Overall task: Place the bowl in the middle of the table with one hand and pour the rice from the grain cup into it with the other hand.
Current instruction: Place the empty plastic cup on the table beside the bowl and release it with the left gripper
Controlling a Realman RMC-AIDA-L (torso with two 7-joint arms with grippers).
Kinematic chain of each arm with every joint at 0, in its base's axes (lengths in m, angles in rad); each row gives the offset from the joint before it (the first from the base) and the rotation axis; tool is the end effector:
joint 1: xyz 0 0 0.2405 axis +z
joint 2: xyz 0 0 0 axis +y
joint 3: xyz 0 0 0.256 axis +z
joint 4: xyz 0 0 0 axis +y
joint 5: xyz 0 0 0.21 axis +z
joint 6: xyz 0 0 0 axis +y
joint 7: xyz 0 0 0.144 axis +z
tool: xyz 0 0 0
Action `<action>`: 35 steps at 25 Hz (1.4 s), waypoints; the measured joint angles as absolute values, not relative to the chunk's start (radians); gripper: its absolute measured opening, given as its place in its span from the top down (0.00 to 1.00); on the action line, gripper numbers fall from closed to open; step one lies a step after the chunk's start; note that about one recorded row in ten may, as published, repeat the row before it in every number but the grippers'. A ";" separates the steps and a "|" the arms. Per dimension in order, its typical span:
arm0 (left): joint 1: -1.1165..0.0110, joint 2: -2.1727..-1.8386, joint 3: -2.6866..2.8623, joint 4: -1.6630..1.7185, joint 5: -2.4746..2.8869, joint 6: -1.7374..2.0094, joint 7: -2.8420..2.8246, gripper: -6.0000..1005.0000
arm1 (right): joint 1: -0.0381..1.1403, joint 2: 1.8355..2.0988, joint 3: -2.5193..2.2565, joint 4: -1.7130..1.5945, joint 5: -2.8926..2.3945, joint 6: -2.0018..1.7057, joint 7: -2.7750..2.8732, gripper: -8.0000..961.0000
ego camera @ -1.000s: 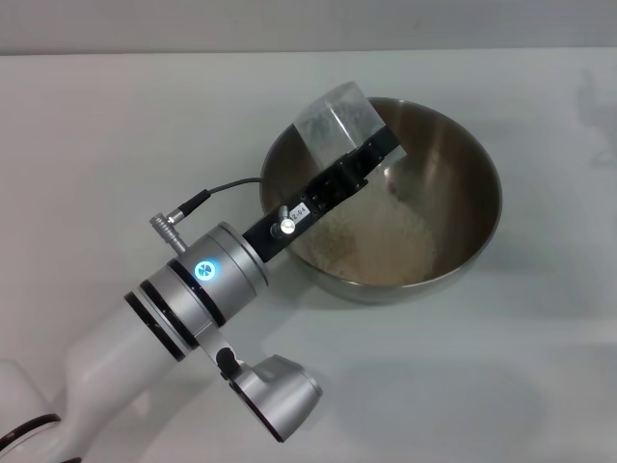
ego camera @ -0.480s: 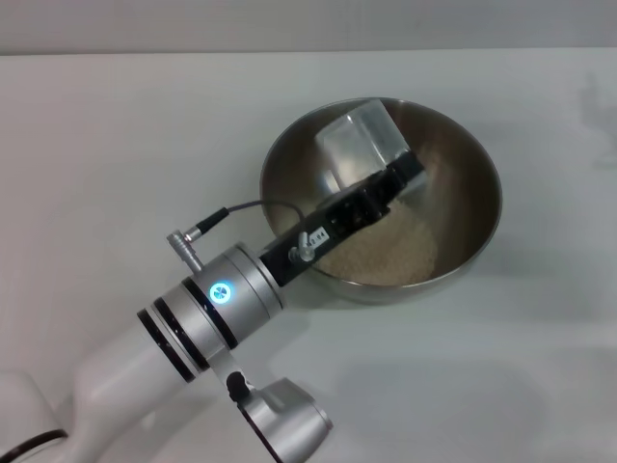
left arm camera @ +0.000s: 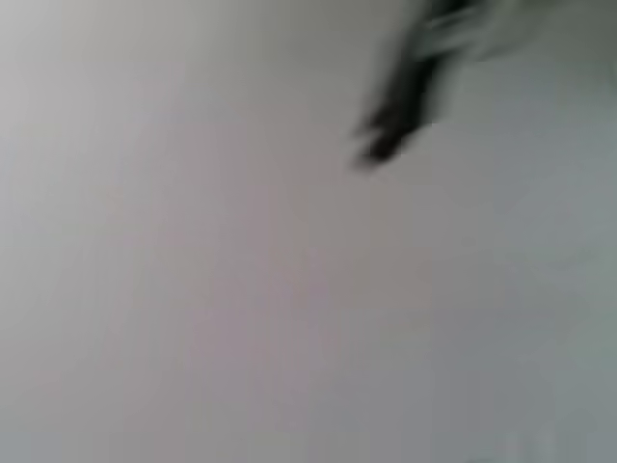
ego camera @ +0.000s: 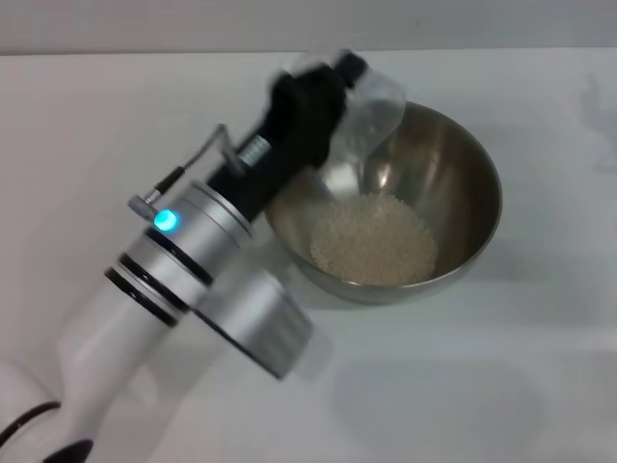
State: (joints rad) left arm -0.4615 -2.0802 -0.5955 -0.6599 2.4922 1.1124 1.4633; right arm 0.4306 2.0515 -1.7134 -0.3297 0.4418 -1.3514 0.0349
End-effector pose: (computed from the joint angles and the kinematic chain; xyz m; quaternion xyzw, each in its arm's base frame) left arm -0.1580 0.3068 -0.1008 -0.6514 0.4726 -0.0687 0.5896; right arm 0.2847 0.3562 0.0633 -0.5901 0.0849 0.3918 0.7007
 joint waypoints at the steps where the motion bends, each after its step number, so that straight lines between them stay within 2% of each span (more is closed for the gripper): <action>1: -0.461 -2.080 -0.595 -0.660 2.492 1.112 1.463 0.93 | 0.430 2.052 -1.713 -0.330 0.442 -1.351 0.035 0.54; 4: -0.448 -2.080 -0.664 -0.661 2.419 1.167 1.049 0.93 | 0.429 2.052 -1.713 -0.330 0.442 -1.351 0.039 0.54; 13: -0.436 -2.077 -0.743 -0.591 2.254 1.181 0.415 0.92 | 0.431 2.052 -1.716 -0.326 0.442 -1.351 0.059 0.54; 35: -0.430 -2.080 -0.759 -0.470 2.135 0.919 0.081 0.92 | 0.429 2.052 -1.715 -0.322 0.442 -1.374 0.060 0.54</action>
State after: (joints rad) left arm -0.4302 -2.0798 -0.7586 -0.4703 2.1350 0.9186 0.0808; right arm 0.4294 2.0525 -1.7149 -0.3218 0.4418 -1.3739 0.0599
